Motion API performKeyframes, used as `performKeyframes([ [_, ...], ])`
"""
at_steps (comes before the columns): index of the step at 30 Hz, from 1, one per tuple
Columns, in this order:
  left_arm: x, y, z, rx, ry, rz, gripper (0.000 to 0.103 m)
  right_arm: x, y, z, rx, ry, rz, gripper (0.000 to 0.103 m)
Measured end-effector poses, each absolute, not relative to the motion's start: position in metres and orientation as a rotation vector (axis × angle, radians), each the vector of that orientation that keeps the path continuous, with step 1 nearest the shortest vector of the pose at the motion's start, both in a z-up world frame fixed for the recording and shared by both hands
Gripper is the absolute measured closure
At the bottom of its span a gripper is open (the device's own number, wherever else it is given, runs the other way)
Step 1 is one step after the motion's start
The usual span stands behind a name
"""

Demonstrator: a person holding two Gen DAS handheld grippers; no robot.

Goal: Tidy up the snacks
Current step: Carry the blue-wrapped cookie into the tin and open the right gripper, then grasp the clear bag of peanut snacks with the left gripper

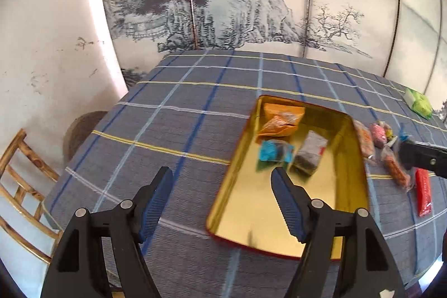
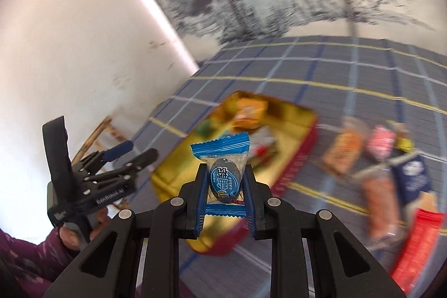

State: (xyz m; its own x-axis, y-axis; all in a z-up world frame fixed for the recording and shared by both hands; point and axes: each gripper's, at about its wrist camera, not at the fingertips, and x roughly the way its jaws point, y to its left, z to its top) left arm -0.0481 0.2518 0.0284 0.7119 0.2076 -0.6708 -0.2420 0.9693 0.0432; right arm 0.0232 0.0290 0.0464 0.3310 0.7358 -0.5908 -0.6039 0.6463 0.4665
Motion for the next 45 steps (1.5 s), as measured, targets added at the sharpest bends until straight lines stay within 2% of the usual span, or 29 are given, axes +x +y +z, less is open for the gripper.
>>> performKeyframes([
  [10,-0.067,0.280,0.019,-0.103,0.765,0.213,0.034,0.056,0.137,0.011,0.070,0.994,0.958,0.078],
  [12,-0.069,0.282,0.018,-0.109,0.790,0.197,0.029,0.063,0.146,0.005,0.052,1.013,0.949,0.078],
  [14,-0.073,0.285,0.019,-0.110,0.765,0.230,0.014,0.069,0.155,0.001,0.037,1.031,0.941,0.078],
  [17,-0.077,0.282,0.023,-0.075,0.730,0.269,0.007,0.070,0.165,-0.005,0.001,1.037,0.918,0.078],
  [25,-0.085,0.269,0.029,-0.017,0.707,0.280,0.005,0.070,0.164,-0.004,0.036,1.018,0.899,0.074],
  [27,-0.087,0.266,0.030,-0.020,0.718,0.256,0.005,0.069,0.155,0.001,0.083,0.999,0.911,0.070],
  [29,-0.091,0.261,0.031,-0.017,0.717,0.261,0.005,0.068,0.145,0.006,0.127,0.981,0.923,0.056],
  [30,-0.091,0.259,0.032,-0.023,0.725,0.229,0.005,0.067,0.139,0.010,0.148,0.964,0.927,0.055],
  [33,-0.091,0.254,0.035,-0.059,0.747,0.154,0.005,0.061,0.121,0.021,0.179,0.920,0.933,0.053],
  [37,-0.088,0.231,0.042,-0.058,0.768,0.025,0.005,0.040,0.062,0.028,0.171,0.818,0.858,0.044],
  [45,-0.058,0.137,0.064,0.018,0.802,-0.254,0.005,0.017,-0.142,-0.004,0.226,0.772,0.373,0.041],
])
